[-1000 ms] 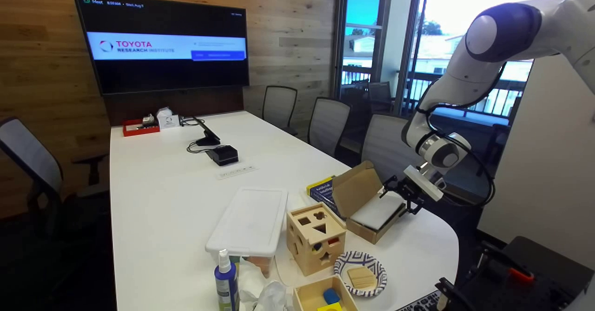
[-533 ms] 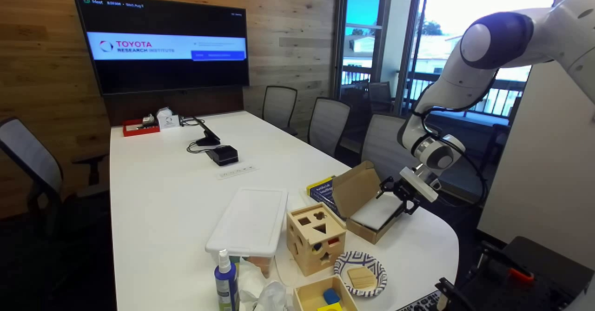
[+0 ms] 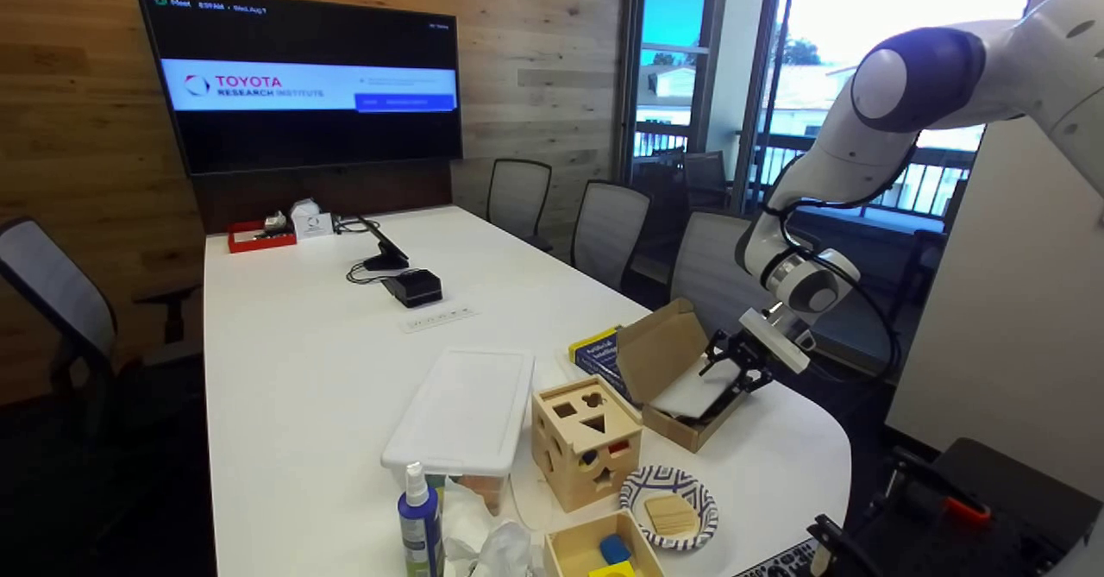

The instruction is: Pick up the book from the box and put it on the table

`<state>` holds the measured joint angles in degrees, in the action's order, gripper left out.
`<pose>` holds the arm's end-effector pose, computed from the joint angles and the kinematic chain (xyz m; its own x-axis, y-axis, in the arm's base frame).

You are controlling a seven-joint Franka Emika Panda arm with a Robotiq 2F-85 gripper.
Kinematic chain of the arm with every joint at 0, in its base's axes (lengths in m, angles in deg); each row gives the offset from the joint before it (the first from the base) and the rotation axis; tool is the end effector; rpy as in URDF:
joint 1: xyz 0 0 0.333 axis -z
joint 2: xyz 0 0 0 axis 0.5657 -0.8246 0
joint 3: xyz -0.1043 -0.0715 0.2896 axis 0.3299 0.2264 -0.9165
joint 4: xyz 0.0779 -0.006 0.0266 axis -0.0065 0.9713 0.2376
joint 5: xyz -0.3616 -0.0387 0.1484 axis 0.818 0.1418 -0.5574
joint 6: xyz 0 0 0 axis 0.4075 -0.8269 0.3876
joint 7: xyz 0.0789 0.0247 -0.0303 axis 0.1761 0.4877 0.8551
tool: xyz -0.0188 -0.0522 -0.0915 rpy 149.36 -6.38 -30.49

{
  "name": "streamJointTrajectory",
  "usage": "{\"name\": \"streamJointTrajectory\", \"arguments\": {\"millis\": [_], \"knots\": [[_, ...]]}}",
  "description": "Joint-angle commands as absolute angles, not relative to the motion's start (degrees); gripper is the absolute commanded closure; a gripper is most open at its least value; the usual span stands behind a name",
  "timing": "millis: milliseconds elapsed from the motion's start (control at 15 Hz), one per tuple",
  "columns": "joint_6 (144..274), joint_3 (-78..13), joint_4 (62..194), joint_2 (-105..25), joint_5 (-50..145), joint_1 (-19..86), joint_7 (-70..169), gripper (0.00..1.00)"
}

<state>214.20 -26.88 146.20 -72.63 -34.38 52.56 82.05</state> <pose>0.4893 -0.2621 0.0225 0.4394 -0.8619 -0.2530 -0.8228 -0.2731 -0.4985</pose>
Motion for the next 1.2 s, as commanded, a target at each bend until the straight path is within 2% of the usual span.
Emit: {"name": "streamJointTrajectory", "arguments": {"millis": [0, 200, 333, 400, 1133], "knots": [[215.9, -27.1, 146.2, -72.1, -35.8, 52.4, 83.1, 0.73], [216.0, -27.2, 146.5, -71.8, -36.3, 52.7, 83.6, 0.95], [216.0, -27.2, 146.8, -71.0, -36.8, 52.8, 84.0, 1.0], [216.1, -27.2, 147.2, -70.3, -37.2, 52.8, 84.3, 0.97], [215.5, -25.9, 158.5, -53.2, -40.6, 50.8, 92.2, 0.97]]}}
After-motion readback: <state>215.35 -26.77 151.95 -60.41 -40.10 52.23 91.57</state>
